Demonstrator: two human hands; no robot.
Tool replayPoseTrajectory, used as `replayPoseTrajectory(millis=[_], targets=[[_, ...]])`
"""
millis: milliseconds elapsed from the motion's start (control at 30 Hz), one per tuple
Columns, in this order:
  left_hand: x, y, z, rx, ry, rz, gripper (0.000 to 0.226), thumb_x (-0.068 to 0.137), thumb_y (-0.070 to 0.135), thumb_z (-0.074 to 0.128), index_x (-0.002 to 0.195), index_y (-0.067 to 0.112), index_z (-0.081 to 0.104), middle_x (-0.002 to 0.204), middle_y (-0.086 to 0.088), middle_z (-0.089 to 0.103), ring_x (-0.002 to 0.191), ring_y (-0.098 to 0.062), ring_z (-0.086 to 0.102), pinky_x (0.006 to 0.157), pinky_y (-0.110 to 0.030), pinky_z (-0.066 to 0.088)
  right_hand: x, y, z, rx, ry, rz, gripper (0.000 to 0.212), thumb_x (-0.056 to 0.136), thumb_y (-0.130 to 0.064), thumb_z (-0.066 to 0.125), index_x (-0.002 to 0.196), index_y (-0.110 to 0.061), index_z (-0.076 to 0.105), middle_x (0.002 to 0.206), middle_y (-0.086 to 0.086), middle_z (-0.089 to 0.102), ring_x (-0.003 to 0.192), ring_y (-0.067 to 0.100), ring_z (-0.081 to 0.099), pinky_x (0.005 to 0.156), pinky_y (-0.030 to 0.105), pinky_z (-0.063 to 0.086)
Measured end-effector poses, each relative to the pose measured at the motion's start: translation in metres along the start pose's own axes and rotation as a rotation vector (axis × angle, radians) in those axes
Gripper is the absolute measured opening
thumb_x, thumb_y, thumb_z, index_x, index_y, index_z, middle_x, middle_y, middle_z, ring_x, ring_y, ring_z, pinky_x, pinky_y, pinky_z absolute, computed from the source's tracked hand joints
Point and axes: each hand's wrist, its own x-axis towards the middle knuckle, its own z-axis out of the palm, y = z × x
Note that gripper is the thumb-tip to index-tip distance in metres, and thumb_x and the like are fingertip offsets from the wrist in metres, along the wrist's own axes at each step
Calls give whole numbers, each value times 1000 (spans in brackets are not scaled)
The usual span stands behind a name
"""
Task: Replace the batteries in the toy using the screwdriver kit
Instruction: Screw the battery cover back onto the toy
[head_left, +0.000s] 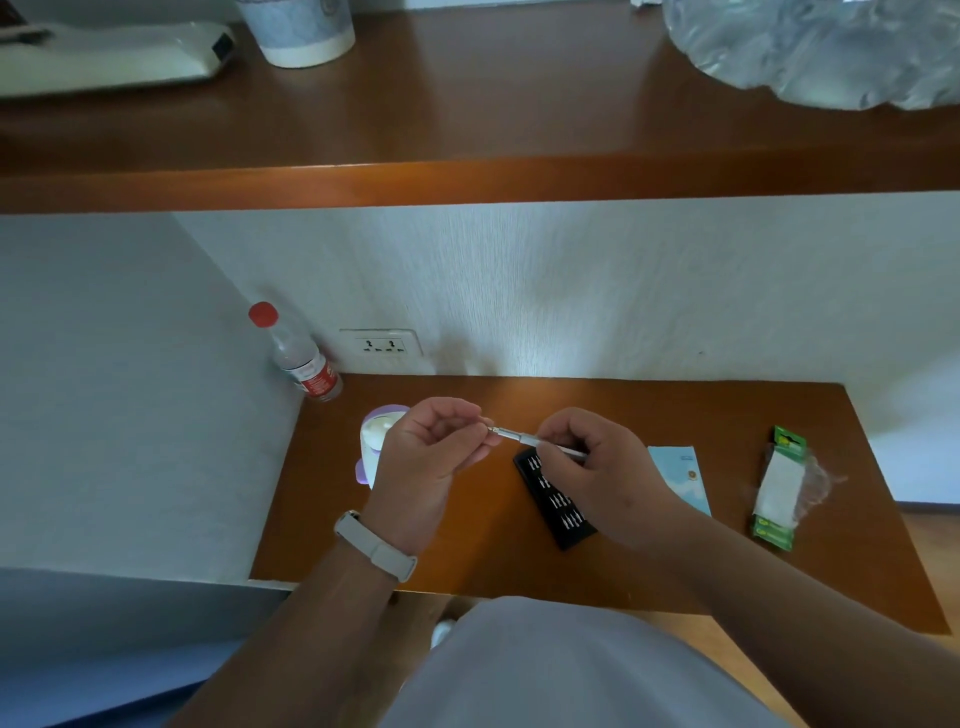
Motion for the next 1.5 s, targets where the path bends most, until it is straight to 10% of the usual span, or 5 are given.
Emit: replayPoseTrajectory(millis=[867, 1000, 1500], targets=[[-1, 3, -65, 486, -7, 75, 15, 95, 11, 66, 104, 22, 67, 93, 3, 75, 82, -24, 73, 67, -40, 63, 4, -8, 50, 108, 9, 53, 11, 95, -25, 60, 84, -28, 61, 62, -16, 55, 53, 0, 47, 46, 11, 38], [5, -17, -105, 746, 227, 108, 5, 95, 28, 65, 99, 28, 63, 93, 14, 67, 95, -18, 65, 64, -12, 52, 6, -8, 64, 125, -2, 85, 11, 95, -23, 61, 84, -23, 63, 60, -13, 52, 52, 0, 44, 46, 12, 37], [33, -72, -164, 497, 216, -386, 72, 91, 53, 64, 148, 25, 29, 144, -2, 48, 125, -22, 48, 99, -39, 44, 12, -2, 123, 60, 26, 181, 16, 93, -25, 62, 80, -35, 63, 61, -9, 55, 52, -1, 45, 48, 16, 41]])
